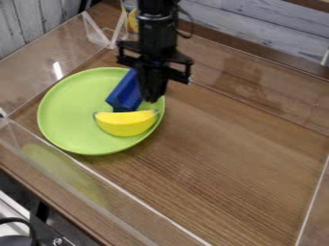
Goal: Remove the banana from inside the green plate and put it on the table
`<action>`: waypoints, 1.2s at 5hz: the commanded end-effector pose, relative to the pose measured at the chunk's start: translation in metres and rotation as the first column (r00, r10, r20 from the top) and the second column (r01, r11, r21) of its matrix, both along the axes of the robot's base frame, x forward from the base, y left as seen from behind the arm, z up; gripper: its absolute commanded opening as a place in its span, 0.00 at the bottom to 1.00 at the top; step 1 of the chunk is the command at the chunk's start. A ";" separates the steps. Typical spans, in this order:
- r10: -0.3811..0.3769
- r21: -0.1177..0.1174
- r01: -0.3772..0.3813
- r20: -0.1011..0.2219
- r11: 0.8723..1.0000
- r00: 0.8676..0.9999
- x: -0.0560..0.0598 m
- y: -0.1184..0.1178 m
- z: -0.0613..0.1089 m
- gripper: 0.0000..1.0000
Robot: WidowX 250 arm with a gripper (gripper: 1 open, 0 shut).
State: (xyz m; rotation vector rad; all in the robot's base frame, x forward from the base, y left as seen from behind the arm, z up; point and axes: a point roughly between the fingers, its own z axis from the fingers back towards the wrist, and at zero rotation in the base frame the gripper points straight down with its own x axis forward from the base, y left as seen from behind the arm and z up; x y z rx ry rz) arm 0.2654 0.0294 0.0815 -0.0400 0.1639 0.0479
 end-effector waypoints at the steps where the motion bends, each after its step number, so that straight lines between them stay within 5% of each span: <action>1: -0.028 0.013 0.027 0.065 1.000 0.998 0.012 -0.016 0.022 0.00; 3: -0.077 0.019 0.075 0.094 0.997 0.993 0.032 -0.067 0.027 0.00; 4: -0.080 0.025 0.078 0.089 0.997 0.993 0.033 -0.065 0.026 1.00; 6: -0.089 0.035 0.086 0.068 0.996 0.994 0.034 -0.053 0.025 1.00</action>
